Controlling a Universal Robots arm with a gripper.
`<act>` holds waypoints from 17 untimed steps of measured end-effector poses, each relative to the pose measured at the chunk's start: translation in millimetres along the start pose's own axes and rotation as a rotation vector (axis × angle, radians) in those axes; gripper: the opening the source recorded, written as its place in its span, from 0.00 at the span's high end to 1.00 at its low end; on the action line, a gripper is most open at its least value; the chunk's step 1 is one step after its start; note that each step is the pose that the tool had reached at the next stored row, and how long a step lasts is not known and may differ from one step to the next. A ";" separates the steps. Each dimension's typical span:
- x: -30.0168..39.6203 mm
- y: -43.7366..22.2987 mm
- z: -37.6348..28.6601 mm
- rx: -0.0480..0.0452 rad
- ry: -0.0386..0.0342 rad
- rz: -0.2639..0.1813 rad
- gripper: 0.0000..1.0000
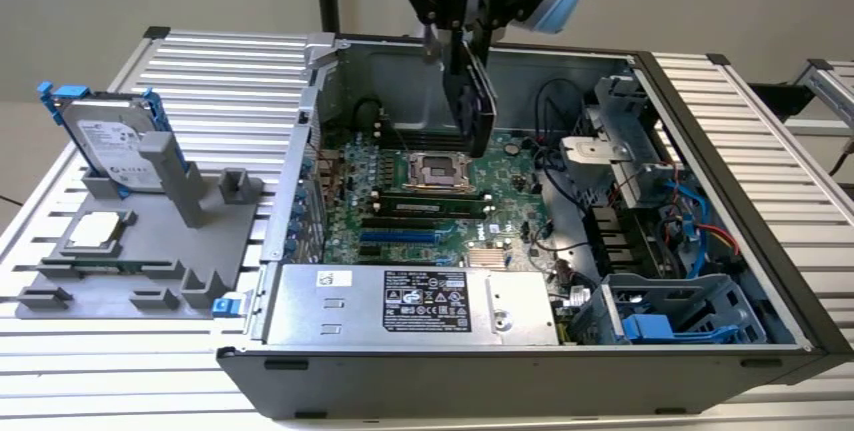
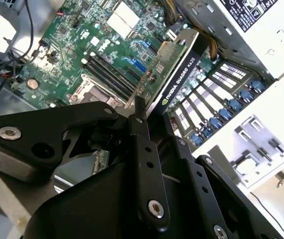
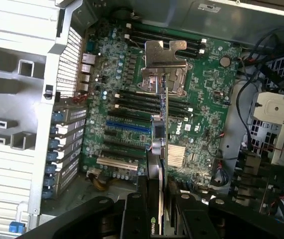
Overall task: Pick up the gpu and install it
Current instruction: 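Insert the gpu into the slot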
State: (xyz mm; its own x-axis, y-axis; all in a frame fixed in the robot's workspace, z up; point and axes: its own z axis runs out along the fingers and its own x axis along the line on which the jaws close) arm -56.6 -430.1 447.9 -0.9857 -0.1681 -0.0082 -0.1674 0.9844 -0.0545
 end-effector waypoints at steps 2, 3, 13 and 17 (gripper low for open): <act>0.0 0.0 0.0 -0.0002 -0.0009 -0.014 1.00; 0.0 0.0 0.0 -0.0002 -0.0012 -0.021 1.00; 0.0 0.0 0.0 -0.0008 -0.0051 -0.093 1.00; 0.0 0.0 0.0 -0.0010 -0.0066 -0.120 1.00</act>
State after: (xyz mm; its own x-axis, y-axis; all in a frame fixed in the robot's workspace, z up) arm -56.6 -430.1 448.0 -0.9585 -0.2849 -0.0082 -0.2841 0.9573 -0.0545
